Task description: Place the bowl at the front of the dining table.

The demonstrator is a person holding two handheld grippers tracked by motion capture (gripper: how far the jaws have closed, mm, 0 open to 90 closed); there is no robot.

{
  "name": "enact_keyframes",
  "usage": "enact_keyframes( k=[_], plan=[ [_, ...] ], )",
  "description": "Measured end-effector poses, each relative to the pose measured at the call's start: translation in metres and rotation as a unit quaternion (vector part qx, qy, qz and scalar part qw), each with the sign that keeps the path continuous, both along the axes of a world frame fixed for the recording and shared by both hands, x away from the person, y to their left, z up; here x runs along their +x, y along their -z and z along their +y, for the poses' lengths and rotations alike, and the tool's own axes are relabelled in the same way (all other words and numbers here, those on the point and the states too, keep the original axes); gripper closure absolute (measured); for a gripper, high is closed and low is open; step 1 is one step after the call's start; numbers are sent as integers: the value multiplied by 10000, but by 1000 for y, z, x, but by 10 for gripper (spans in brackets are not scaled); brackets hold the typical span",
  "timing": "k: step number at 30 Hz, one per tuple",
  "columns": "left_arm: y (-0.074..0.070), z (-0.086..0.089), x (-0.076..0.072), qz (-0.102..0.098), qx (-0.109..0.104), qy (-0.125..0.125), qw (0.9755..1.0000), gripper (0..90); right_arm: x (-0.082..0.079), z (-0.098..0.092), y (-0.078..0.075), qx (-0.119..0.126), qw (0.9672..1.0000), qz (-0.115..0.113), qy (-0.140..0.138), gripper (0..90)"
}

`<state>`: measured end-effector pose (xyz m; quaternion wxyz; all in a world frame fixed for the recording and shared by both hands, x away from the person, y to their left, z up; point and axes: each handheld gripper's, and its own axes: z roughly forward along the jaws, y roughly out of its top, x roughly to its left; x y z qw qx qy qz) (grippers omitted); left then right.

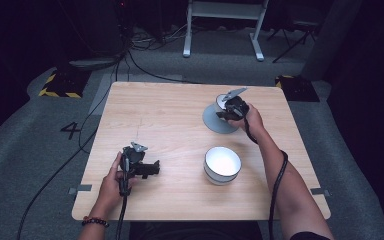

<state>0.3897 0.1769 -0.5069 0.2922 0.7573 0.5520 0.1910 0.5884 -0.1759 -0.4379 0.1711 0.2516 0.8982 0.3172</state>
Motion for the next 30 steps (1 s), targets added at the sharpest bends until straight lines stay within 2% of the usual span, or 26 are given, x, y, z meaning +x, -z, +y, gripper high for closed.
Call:
enact_keyframes(
  k=[1,3,4,9,10,15,17,18,24,30],
  plan=[
    [0,0,0,-1,1,1,10000,0,0,1,1,-1,9999,36,104,823],
    [0,0,0,0,2,0,10000,0,3,2,2,-80,10000,-25,48,823],
    [0,0,0,-2,-2,-3,10000,0,3,4,3,-84,9999,9,124,823],
    [0,0,0,-2,1,0,10000,0,6,8,9,-198,9998,23,62,822],
    [0,0,0,-3,1,-1,10000,0,6,8,10,-213,9997,-35,68,821],
    [0,0,0,-2,1,-1,10000,0,5,5,12,-86,9999,42,60,825],
    [0,0,0,-2,1,-1,10000,0,4,4,14,45,9998,176,78,827],
    [0,0,0,-2,1,-2,10000,0,5,3,16,44,9997,224,6,827],
    [0,0,0,-4,-2,-4,10000,0,4,2,21,137,9994,329,-35,796],
    [0,0,0,2,1,-3,10000,0,3,0,26,93,9989,453,-47,752]
  ],
)
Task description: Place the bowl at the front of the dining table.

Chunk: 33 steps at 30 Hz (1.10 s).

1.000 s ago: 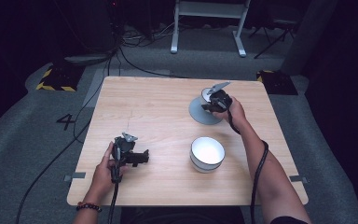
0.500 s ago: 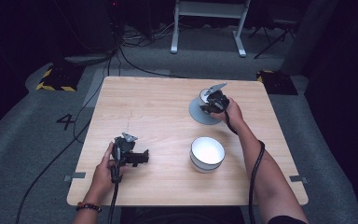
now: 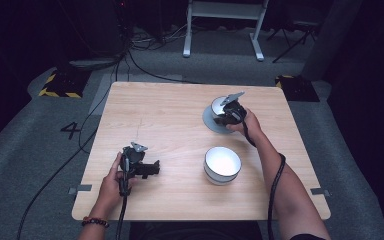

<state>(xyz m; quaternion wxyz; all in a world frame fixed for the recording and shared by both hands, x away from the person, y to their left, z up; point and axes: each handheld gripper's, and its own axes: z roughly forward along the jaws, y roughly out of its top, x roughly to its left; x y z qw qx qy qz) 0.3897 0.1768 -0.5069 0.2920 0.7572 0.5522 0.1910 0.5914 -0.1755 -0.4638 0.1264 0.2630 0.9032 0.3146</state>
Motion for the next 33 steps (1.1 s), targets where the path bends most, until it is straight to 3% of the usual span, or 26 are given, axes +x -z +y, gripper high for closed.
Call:
enact_keyframes(
  k=[7,13,22,25,26,33],
  plan=[
    [0,0,0,-3,-1,2,10000,0,0,-4,2,202,9997,65,101,737],
    [0,0,0,-2,-2,2,10000,0,-2,-7,2,196,9995,148,198,631],
    [0,0,0,2,-1,1,10000,0,-10,-12,-6,234,9995,40,211,455],
    [0,0,0,-2,-4,0,10000,0,-13,-10,-10,108,9998,-36,154,393],
    [0,0,0,-4,-4,-1,10000,0,-14,-10,-10,52,9998,-102,146,333],
    [0,0,0,-2,-2,2,10000,0,-20,-11,-10,-68,9995,-182,248,273]
  ],
)
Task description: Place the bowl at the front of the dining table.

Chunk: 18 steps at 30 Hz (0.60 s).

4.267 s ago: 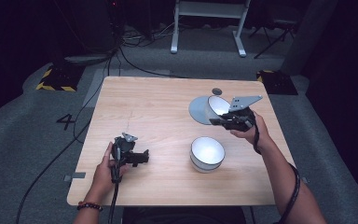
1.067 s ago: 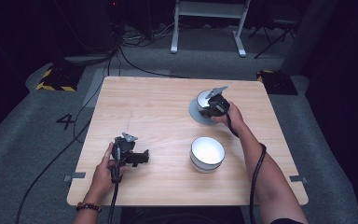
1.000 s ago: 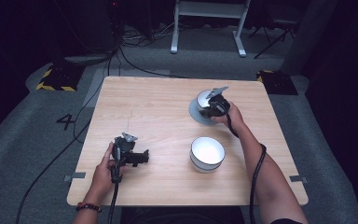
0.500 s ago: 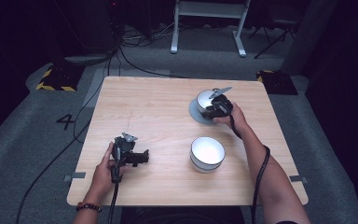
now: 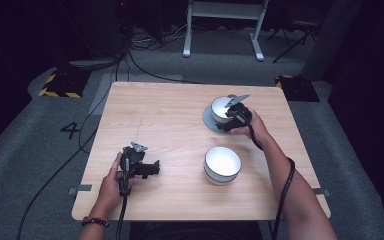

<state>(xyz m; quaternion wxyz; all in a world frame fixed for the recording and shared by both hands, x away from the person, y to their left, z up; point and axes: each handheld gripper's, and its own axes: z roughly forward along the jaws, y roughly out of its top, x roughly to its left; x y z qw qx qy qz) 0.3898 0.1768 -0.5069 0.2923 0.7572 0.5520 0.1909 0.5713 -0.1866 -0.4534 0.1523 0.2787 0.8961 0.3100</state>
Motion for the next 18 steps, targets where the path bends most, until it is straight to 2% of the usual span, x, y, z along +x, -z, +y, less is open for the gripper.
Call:
enact_keyframes(
  k=[4,5,7,10,18],
  plan=[
    [0,0,0,0,1,2,10000,0,-3,-1,-2,-7,10000,-37,-44,244],
    [0,0,0,0,2,2,10000,0,-4,-2,-3,-21,9999,-130,-30,240],
    [0,0,0,-2,-3,-2,10000,0,-6,-3,-3,10,9999,-117,-43,234],
    [0,0,0,0,1,2,10000,0,-10,-5,-6,-92,9997,-202,-69,226],
    [0,0,0,0,1,1,10000,0,-22,-10,-16,-38,9994,-320,-99,215]
  ],
)
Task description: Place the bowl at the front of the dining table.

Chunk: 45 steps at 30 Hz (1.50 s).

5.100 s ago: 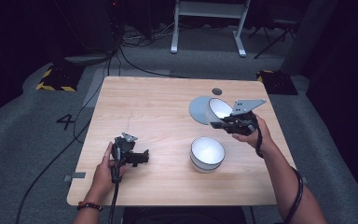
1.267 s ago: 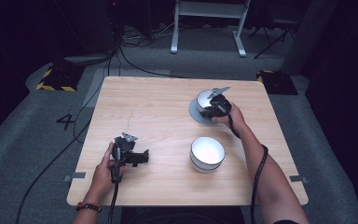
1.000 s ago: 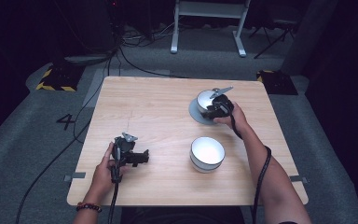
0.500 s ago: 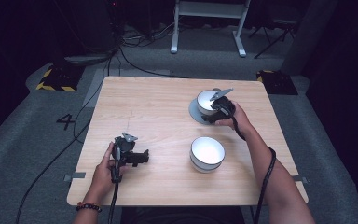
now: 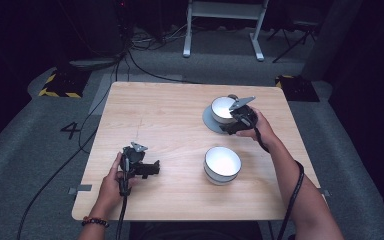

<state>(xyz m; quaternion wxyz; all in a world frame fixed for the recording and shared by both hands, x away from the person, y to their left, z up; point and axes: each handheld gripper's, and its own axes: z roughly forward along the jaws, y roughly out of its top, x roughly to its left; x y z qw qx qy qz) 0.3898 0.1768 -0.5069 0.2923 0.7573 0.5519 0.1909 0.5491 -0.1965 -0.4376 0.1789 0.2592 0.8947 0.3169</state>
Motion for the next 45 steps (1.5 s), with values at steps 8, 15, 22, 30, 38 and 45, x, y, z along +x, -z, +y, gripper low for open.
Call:
enact_keyframes(
  k=[8,15,22,30,38,45],
  plan=[
    [0,0,0,0,2,0,10000,0,-10,-7,-5,-29,10000,-79,51,220],
    [0,0,0,2,-1,-4,10000,0,-17,-15,-11,-152,9998,-150,24,219],
    [0,0,0,0,-1,0,10000,0,-25,-18,-13,-173,9997,-181,12,220],
    [0,0,0,0,1,1,10000,0,-33,-25,-17,-122,9997,-203,25,222],
    [0,0,0,0,0,1,10000,0,-44,-25,-19,-128,9995,-280,-104,223],
    [0,0,0,0,0,0,10000,0,-51,-29,-20,-148,9992,-335,-128,223]
  ],
)
